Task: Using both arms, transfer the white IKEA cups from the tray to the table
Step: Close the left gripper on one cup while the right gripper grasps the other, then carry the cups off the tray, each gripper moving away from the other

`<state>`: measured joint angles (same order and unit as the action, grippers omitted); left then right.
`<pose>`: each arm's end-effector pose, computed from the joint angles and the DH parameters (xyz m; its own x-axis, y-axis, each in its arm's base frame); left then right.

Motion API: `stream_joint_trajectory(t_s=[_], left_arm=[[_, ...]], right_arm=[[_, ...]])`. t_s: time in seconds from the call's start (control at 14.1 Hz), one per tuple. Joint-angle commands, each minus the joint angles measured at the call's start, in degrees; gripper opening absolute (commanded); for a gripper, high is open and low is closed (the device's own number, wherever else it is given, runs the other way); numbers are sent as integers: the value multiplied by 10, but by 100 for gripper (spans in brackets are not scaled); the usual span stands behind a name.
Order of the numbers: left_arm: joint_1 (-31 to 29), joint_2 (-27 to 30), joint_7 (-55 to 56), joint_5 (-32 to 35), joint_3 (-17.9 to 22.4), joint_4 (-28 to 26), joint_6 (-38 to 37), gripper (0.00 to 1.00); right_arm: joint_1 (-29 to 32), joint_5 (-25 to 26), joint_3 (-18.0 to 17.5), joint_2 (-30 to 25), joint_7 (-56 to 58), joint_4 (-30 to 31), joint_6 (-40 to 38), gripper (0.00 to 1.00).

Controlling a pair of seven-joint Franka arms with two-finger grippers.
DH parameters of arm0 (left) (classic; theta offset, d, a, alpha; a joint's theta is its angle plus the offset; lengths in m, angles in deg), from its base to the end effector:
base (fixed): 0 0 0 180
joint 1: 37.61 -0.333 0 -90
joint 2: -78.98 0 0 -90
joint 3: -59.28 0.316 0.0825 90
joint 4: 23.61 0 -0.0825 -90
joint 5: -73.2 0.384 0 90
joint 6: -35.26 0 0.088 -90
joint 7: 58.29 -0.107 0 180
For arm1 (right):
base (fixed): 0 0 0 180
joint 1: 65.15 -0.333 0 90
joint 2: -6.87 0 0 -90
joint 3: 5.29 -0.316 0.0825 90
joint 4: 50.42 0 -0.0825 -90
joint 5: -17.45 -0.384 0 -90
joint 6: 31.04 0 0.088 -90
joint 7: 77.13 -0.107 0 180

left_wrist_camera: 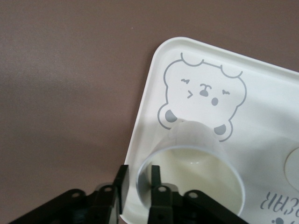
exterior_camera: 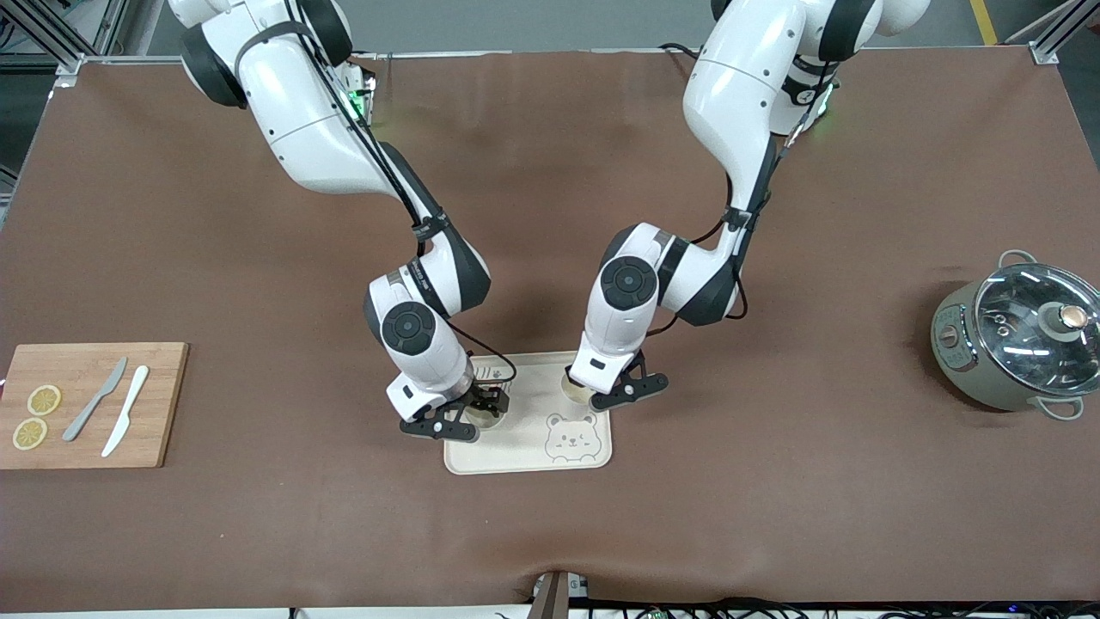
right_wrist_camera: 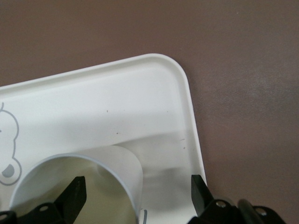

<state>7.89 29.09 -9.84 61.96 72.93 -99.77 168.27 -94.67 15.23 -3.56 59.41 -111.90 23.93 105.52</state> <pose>0.6158 -0.4386 0.2307 0.9422 0.3158 0.1125 0.3060 -0.9472 0.0961 0.6715 0.3610 0.2047 0.9811 -0.1391 0.1343 -0.1259 -0.9868 -0.1018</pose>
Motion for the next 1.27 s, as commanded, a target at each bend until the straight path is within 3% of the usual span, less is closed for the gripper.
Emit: stream_joint_trajectory(t_s=[0.0,0.07,0.28,0.71,1.2], left_arm=[[6,-2,7,14,8,9,-6,0],[6,1,8,13,8,10,-7,0],[2,8,9,10,15,14,-7,0],[-1,30,9,9,34,15,-13,0],[-23,64,-16,7,56,14,-66,0]], right_arm=[[4,5,0,-2,-10,-10,-11,78],[5,3,0,-2,-9,-10,-12,66],[5,1,0,-3,-10,-11,-13,47],[4,0,0,-5,-12,-11,-13,0],[5,-1,0,-9,-11,-11,-15,0]])
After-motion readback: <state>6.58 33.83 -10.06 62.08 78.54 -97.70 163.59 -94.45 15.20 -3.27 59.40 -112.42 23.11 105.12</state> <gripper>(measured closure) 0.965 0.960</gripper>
